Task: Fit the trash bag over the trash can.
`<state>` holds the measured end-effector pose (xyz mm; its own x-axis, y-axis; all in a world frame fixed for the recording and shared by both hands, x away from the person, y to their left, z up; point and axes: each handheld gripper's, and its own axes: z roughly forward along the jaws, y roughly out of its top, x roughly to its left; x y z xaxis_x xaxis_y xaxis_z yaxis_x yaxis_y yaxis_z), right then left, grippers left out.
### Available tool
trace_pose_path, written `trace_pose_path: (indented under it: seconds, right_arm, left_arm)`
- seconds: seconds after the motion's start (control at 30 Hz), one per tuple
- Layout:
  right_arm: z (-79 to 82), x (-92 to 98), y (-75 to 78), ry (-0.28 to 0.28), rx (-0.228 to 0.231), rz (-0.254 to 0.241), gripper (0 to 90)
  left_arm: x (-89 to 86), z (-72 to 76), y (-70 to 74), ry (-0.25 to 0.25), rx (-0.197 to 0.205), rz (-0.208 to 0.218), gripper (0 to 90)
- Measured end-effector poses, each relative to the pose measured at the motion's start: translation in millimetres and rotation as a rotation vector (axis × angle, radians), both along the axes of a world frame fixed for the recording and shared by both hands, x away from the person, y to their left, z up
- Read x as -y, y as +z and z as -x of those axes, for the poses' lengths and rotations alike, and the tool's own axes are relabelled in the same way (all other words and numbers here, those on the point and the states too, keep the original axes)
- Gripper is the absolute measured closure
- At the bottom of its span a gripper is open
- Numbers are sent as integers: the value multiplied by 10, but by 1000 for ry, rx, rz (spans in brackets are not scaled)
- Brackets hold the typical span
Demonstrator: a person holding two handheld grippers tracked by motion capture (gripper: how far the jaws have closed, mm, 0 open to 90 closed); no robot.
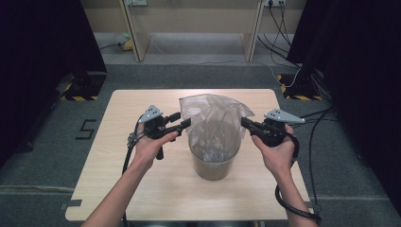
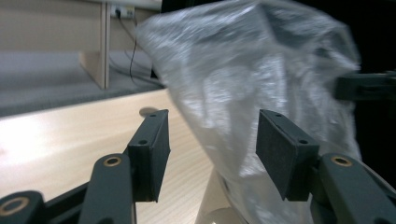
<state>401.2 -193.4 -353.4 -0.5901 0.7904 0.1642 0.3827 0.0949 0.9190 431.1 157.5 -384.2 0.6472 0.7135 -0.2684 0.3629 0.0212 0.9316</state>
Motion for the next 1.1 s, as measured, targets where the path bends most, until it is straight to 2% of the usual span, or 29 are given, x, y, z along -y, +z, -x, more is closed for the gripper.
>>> trace_pose_path:
  seconds: [0.07, 0.13, 0.2, 0.3, 0.33, 0.4, 0.43, 0.53, 0.6, 0.73, 0.83, 0.9, 1.0, 1.1]
  right_arm:
    - [7, -5, 10, 5, 6, 2, 900]
    - [12, -7, 23, 8, 18, 16, 900]
    - [21, -9, 28, 13, 26, 25, 900]
    - [52, -19, -1, 24, 32, 55, 900]
    - [65, -21, -18, 30, 32, 63, 900]
    - [93, -26, -57, 38, 28, 76, 895]
    - [107, -30, -76, 44, 28, 87, 888]
    - [149, -49, -117, 69, 17, 114, 809]
    - [169, -40, -119, 72, 9, 125, 744]
    - [208, 60, -10, 32, 33, 110, 669]
    - [213, 144, 122, -11, 66, 97, 641]
    - [169, 170, 181, -26, 69, 100, 631]
    - [73, 163, 222, -35, 64, 101, 612]
    - [-52, 125, 227, -37, 48, 99, 597]
  left_arm:
    - [36, -67, -23, -26, -6, 9, 546]
    - [77, -65, -6, -49, 30, 18, 708]
    - [120, -3, 38, -78, 73, 0, 840]
    - [161, 153, 33, -111, 133, -107, 884]
    - [149, 193, 8, -110, 136, -124, 884]
    - [92, 240, -40, -94, 150, -137, 866]
    - [64, 254, -56, -83, 160, -143, 822]
    - [3, 290, -45, -66, 149, -136, 546]
    - [-37, 316, 3, -50, 174, -145, 461]
    - [-109, 298, 146, -11, 220, -155, 430]
    - [-111, 221, 242, -2, 236, -169, 423]
    - [-85, 170, 310, -4, 258, -190, 416]
    - [-60, 50, 387, -5, 249, -199, 392]
    - [-43, -84, 414, -19, 214, -209, 394]
